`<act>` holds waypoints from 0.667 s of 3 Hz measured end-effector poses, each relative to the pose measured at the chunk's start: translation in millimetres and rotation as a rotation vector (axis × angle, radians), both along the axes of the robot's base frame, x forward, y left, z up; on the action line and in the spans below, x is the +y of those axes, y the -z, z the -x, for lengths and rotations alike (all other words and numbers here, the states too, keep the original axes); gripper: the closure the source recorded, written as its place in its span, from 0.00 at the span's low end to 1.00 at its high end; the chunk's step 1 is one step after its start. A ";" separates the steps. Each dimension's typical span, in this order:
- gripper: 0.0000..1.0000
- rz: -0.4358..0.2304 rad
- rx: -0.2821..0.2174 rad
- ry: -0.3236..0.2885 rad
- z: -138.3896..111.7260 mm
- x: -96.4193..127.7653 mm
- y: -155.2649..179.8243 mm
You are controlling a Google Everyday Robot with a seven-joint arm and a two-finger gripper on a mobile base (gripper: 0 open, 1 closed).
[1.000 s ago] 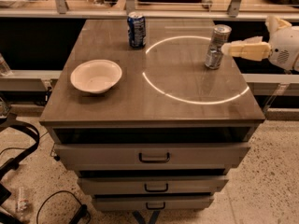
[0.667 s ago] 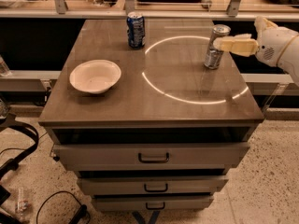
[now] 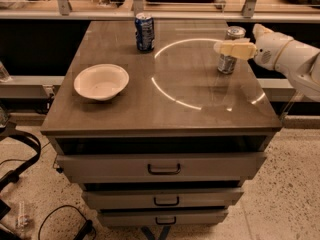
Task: Move redbull can near paper bowl
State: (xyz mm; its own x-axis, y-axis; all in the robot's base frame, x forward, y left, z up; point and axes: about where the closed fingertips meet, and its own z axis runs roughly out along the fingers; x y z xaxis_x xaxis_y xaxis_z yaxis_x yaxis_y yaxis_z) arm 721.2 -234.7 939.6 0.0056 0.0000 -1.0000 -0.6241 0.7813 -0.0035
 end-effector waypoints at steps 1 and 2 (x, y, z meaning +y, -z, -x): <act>0.33 0.016 0.035 0.000 -10.0 8.4 15.5; 0.56 0.015 0.033 -0.005 -10.1 11.0 14.7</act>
Offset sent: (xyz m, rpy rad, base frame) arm 0.0087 0.0066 -0.0138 -0.0145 0.0309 -0.0011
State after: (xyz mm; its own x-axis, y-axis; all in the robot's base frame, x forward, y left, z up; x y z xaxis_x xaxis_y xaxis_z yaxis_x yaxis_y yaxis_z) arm 731.3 -223.7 924.9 -0.0274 -0.0149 -0.9995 -0.6276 0.7785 0.0056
